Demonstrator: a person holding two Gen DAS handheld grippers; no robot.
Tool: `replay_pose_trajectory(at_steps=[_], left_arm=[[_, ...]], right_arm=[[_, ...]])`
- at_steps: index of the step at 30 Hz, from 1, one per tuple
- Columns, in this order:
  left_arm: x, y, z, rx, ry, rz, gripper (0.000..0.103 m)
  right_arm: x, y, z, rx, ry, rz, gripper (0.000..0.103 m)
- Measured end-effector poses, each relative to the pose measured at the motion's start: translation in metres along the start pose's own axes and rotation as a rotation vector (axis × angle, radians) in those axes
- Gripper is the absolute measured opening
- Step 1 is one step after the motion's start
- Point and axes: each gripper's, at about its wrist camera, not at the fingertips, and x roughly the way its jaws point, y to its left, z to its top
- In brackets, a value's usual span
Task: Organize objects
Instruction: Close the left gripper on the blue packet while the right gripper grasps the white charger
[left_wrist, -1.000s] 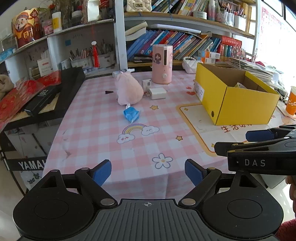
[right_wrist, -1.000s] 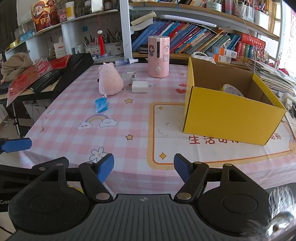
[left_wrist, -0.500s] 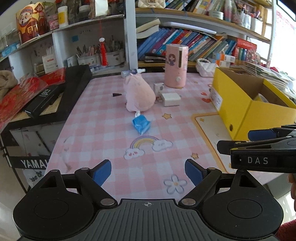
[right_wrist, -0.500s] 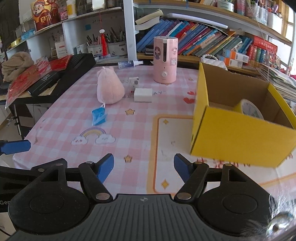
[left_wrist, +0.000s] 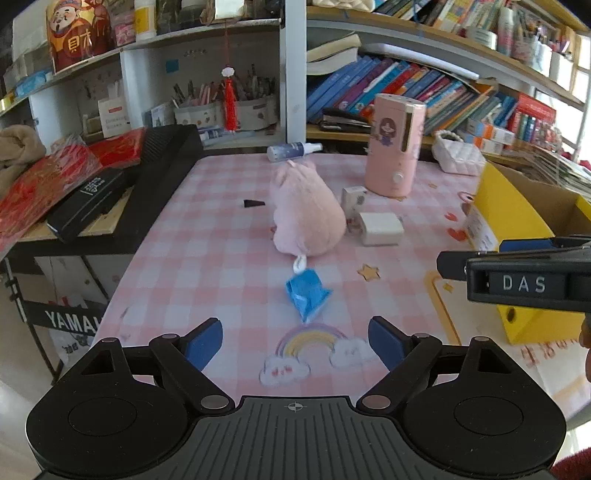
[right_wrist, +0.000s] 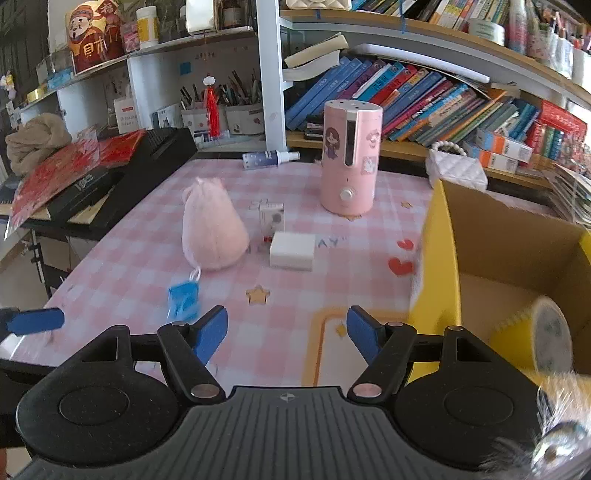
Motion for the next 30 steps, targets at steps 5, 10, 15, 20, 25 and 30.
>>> replay_pose_trajectory(at_steps=[5, 10, 15, 20, 25, 30], left_arm=[[0.032, -0.001, 0.017, -0.018, 0.022, 0.017, 0.078], [0.069, -0.001, 0.028, -0.061, 0.070, 0.020, 0.062], [0.097, -0.006, 0.034, -0.064, 0.109, 0.016, 0.053], [0.113, -0.007, 0.032, -0.069, 0.164, 0.011, 0.032], [0.110, -0.004, 0.030, -0.080, 0.167, -0.003, 0.029], [0.098, 0.006, 0.034, -0.115, 0.148, -0.041, 0.028]], right_arm=[[0.028, -0.004, 0.026, 0.015, -0.009, 0.011, 0.069], [0.058, -0.003, 0.049, 0.007, -0.016, 0.010, 0.069], [0.086, -0.003, 0.061, 0.004, 0.006, -0.001, 0.069], [0.112, -0.007, 0.064, 0.030, 0.056, -0.013, 0.069], [0.135, -0.006, 0.065, 0.032, 0.091, -0.033, 0.069], [0.156, -0.006, 0.065, 0.034, 0.136, -0.050, 0.069]])
